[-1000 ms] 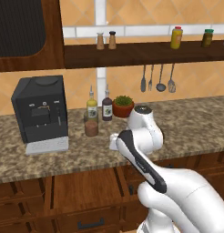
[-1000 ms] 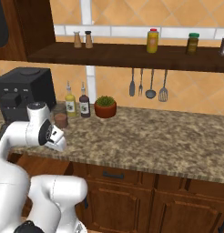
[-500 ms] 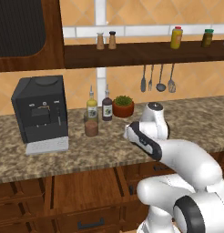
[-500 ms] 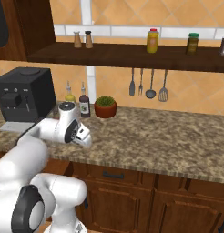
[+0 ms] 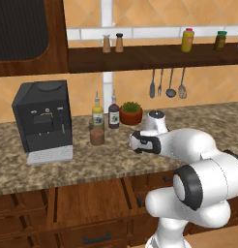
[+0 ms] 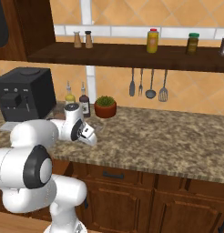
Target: Pick the peeler from the drawer and place it on the counter.
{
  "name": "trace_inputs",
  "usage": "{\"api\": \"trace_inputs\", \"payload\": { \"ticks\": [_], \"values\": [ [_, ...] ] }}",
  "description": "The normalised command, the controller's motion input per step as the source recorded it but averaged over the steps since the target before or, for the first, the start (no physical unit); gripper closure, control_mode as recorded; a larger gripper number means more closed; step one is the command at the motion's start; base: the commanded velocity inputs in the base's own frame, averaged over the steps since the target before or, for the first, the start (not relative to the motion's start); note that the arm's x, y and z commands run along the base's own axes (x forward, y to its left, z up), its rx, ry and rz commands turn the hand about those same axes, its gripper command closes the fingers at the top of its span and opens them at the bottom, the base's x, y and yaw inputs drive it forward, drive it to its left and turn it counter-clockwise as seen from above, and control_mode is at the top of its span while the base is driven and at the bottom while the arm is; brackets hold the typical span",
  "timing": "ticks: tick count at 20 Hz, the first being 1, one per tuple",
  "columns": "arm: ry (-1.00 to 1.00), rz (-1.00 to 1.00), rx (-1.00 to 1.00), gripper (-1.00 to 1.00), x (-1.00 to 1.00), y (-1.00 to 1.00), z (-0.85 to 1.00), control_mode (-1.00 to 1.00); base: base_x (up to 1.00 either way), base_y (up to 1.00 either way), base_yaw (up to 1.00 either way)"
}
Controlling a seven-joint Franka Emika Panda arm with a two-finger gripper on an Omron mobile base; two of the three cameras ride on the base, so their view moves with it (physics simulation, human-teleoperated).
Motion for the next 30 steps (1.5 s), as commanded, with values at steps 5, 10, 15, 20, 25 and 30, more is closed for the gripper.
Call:
{"api": "trace_inputs", "payload": {
  "ticks": [5, 10, 15, 20, 25, 30],
  "values": [
    [0.0, 0.0, 0.0, 1.0, 0.06, -0.05, -0.29, -1.0, 0.0, 0.0, 0.0],
    [0.0, 0.0, 0.0, 1.0, 0.0, -0.02, -0.28, -1.0, 0.0, 0.0, 0.0],
    [0.0, 0.0, 0.0, 1.0, 0.0, 0.0, -0.25, -1.0, 0.0, 0.0, 0.0],
    [0.0, 0.0, 0.0, 1.0, 0.06, 0.0, -0.2, -1.0, 0.0, 0.0, 0.0],
    [0.0, 0.0, 0.0, 1.0, 0.15, 0.0, -0.06, -1.0, 0.0, 0.0, 0.0],
    [0.0, 0.0, 0.0, -1.0, 0.12, 0.0, 0.0, -1.0, 0.0, 0.0, 0.0]
  ]
}}
